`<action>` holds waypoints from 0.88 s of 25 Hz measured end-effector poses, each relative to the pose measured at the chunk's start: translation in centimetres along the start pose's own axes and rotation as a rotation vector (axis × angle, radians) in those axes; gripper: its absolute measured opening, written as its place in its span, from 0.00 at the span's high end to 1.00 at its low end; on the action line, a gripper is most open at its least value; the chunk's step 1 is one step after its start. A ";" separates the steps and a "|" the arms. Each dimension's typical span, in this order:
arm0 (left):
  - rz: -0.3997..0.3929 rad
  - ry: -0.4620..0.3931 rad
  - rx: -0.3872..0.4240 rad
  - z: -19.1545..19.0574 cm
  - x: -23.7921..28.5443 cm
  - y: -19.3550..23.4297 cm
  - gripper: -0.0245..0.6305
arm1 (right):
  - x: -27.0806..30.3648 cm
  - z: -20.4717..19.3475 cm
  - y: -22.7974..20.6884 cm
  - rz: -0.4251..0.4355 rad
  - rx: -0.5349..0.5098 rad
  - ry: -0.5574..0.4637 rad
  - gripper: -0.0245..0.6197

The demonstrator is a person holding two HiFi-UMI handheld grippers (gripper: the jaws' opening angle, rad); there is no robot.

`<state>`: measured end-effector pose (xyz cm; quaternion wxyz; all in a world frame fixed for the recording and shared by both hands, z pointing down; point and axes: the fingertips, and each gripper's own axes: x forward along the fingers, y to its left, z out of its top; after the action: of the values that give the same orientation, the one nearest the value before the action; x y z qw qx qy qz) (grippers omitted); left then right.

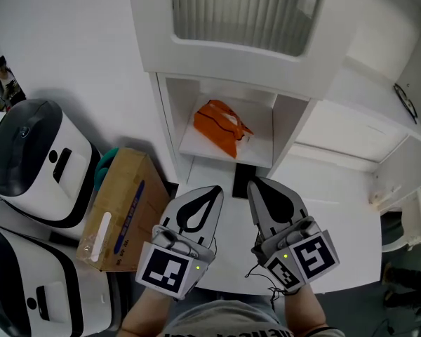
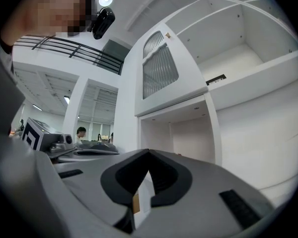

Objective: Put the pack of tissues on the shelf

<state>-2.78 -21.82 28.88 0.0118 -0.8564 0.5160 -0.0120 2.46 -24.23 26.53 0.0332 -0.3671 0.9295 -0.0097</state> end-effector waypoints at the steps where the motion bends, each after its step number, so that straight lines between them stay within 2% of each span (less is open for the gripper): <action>1: 0.002 0.000 0.000 0.0 0.0 -0.1 0.90 | -0.1 0.0 0.0 0.004 0.001 0.000 0.97; 22: 0.031 -0.019 0.016 1.1 -0.8 -3.5 0.90 | -3.4 0.2 1.1 0.073 -0.009 -0.001 0.97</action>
<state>-0.08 -19.46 27.93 0.0239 -0.8482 0.5291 -0.0076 4.15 -21.10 26.48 0.0323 -0.3329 0.9424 -0.0041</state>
